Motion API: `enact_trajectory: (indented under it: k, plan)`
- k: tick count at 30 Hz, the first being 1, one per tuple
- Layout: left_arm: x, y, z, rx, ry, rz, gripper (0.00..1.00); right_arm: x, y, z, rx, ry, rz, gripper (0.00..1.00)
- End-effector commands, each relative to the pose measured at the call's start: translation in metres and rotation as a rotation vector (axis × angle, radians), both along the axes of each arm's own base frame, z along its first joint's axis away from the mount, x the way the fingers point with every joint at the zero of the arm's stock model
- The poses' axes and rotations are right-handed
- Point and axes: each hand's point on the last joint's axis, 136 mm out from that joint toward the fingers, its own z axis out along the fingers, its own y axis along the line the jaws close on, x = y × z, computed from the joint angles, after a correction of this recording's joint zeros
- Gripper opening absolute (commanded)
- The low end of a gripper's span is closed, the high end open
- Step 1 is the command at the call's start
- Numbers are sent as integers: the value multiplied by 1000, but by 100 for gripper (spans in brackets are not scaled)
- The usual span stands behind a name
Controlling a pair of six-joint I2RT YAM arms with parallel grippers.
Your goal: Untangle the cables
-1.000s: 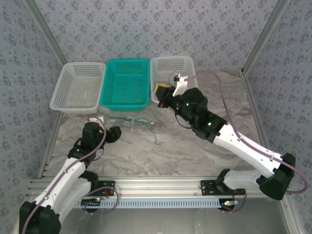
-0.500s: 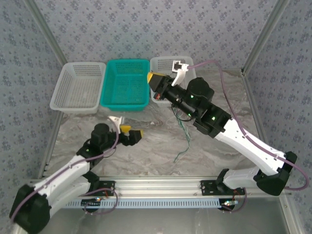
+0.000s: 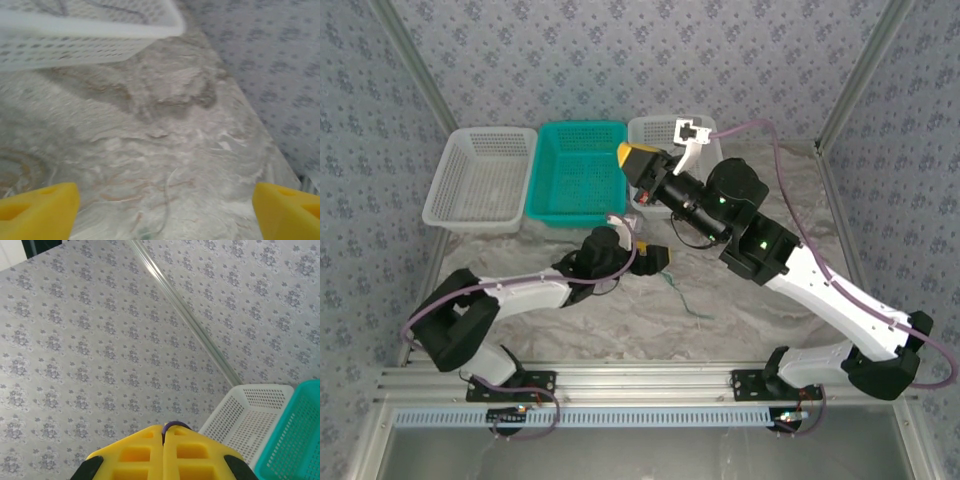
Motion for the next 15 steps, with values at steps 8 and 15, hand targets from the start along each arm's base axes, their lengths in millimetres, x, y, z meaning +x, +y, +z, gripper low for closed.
enact_trajectory:
  k: [8, 15]
  plan:
    - [23, 18, -51, 144, -3, 134, 74, -38, -63, 106, 139, -258, -69, 0]
    - [16, 37, -80, 174, 44, 187, 74, -56, -136, 147, 173, -372, -249, 0]
